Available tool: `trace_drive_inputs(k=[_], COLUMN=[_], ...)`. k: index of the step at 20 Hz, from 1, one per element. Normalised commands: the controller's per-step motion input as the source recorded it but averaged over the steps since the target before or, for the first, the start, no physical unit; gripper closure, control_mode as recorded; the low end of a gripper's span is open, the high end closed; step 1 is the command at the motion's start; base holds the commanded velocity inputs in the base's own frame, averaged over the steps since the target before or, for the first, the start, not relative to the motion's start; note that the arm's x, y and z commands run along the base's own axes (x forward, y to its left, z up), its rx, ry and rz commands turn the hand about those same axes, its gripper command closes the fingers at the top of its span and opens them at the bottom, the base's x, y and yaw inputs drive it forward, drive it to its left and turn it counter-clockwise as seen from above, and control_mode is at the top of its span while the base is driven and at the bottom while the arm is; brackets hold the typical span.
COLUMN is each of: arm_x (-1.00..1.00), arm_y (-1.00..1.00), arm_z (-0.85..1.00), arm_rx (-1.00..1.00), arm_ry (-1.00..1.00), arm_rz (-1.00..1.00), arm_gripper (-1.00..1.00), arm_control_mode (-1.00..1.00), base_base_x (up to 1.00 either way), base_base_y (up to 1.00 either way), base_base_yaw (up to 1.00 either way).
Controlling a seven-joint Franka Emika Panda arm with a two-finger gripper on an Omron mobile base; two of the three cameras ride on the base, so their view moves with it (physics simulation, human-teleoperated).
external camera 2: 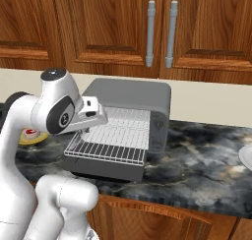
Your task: Open the toaster oven door. Place the bread on the top rack in the toaster oven and place the steak on the bottom rack.
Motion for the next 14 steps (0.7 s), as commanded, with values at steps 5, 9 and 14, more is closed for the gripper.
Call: trace_drive_inputs(k=[5, 9, 14], arm_x=[-0.05, -0.03, 0.00], arm_y=[0.73, 0.83, 0.77], arm_z=[0.00, 0.00, 0.00], arm_rx=[0.00, 0.00, 0.00], arm_ry=[-0.04, 0.00, 0.00], arm_rz=[0.00, -0.03, -0.05], arm_gripper=[-1.00, -1.00, -1.00], arm_control_mode=[-1.00, -1.00, -1.00], base_base_x=[0.00, 0.00, 0.00], base_base_y=[0.00, 0.00, 0.00], base_base_yaw=[0.00, 0.00, 0.00])
